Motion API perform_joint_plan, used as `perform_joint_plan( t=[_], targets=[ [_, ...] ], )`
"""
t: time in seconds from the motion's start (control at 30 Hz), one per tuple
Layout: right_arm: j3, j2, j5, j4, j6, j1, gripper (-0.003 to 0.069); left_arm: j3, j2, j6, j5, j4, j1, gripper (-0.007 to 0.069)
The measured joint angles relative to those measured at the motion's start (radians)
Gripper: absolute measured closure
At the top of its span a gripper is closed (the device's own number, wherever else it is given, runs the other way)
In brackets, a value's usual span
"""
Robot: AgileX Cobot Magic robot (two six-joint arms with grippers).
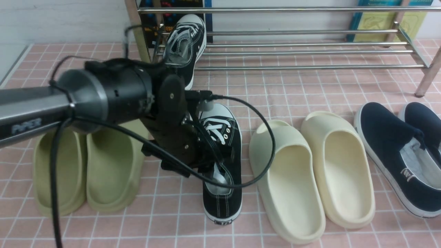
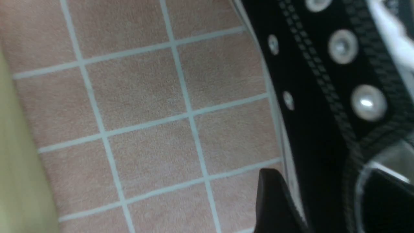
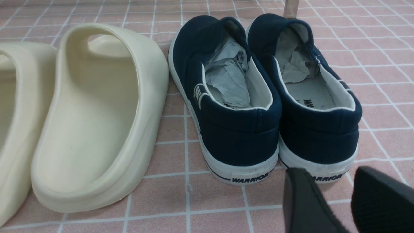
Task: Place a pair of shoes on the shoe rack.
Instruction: Use the left arm to grab the shoe closest to it
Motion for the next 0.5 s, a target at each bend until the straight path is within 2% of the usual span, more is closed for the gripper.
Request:
perform_joint_plan(
  t=[0.13, 0.17, 0.2, 0.23, 0.33, 0.5],
  targets=[
    [0.0, 0.0, 0.0, 0.0, 0.0, 0.0, 0.0419, 0.0, 0.03, 0.004, -0.014, 0.0, 0.0, 0.0365],
    [0.0, 0.0, 0.0, 0.0, 0.0, 0.0, 0.0419, 0.0, 0.03, 0.005, -0.023, 0.0, 0.0, 0.0455],
    [0.0, 0.0, 0.0, 0.0, 0.0, 0.0, 0.0419, 0.0, 0.03, 0.005, -0.023, 0.0, 0.0, 0.0467],
    [0.0, 0.0, 0.0, 0.0, 0.0, 0.0, 0.0419, 0.0, 0.028, 0.005, -0.028, 0.001, 0.0, 0.0554],
    [0.0, 0.0, 0.0, 0.0, 0.0, 0.0, 0.0419, -0.019, 0.027, 0.005, -0.006, 0.011, 0.0, 0.0608],
    [0.0, 0.0, 0.0, 0.0, 0.0, 0.0, 0.0419, -0.1, -0.029, 0.012, 0.071, 0.02, 0.002, 0.0613]
  ],
)
